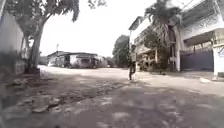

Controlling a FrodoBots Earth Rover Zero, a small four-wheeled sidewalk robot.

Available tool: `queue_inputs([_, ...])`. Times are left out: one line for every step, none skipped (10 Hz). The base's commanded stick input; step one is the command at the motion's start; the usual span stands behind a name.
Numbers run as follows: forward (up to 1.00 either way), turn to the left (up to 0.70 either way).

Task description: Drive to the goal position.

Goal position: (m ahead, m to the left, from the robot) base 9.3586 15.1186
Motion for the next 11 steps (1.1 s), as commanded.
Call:
queue_inputs([0.85, -0.01])
queue_inputs([0.85, -0.02])
queue_inputs([0.85, -0.11])
queue_inputs([0.85, -0.34])
queue_inputs([0.85, -0.33])
queue_inputs([0.85, -0.24])
queue_inputs([0.85, -0.08])
queue_inputs([0.85, 0.00])
queue_inputs([0.85, 0.00])
queue_inputs([0.85, 0.00])
queue_inputs([0.85, 0.00])
